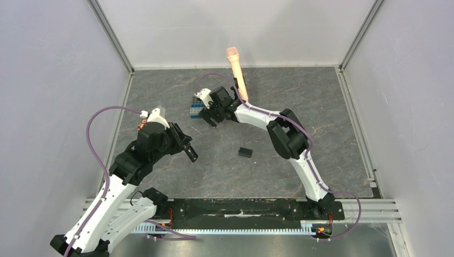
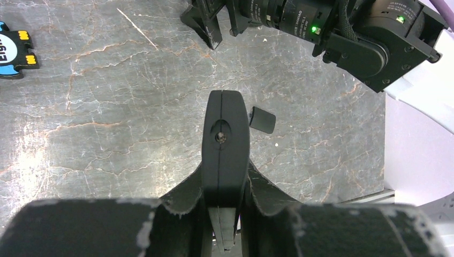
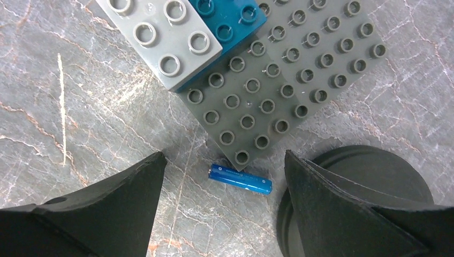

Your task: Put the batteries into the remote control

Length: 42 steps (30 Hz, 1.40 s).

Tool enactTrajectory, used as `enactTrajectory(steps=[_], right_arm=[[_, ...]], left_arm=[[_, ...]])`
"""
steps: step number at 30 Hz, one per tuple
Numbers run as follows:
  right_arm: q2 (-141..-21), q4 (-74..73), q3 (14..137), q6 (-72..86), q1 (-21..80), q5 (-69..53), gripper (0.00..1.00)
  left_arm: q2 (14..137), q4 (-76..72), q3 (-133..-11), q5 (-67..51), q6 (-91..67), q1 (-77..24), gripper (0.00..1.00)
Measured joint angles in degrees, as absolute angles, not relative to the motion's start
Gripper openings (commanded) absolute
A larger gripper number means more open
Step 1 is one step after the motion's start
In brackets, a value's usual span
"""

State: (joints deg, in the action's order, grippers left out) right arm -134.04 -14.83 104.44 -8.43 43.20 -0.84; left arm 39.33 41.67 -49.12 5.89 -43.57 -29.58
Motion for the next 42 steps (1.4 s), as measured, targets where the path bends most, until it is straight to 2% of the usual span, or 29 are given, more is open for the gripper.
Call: enactTrajectory(steps=[9,18,28,30,38,42], right_arm=[[-133.97,-15.09,103.83,-6.66,42.5,-3.79,0.72],[-131.57,-18.96,101.16,-4.03,41.8,-6.22,0.69],[-126.19,-21.39,94.0,-2.13,42.02,-5.39,0.58],[-126.15,-21.02,93.76,-1.72,42.17,-4.4,0.58],[-126.08,-19.92,93.45,-0.25,42.76,-0.49,0.74],[-127.2,-19.75,94.98,-0.16,42.74,0.01,0.74]], left_arm=[[39.48,41.58,-49.12,5.89,-43.57,-29.32,0.02],[39.99,41.39,-49.1,5.67,-43.57,-29.32,0.02],[38.54,40.36,-48.07,5.39,-43.57,-29.32,0.02],[38.3,40.18,-47.88,5.37,-43.57,-29.3,0.02],[38.06,40.14,-47.4,4.58,-43.57,-29.21,0.02],[38.02,40.18,-47.4,4.36,-43.57,-29.21,0.02]])
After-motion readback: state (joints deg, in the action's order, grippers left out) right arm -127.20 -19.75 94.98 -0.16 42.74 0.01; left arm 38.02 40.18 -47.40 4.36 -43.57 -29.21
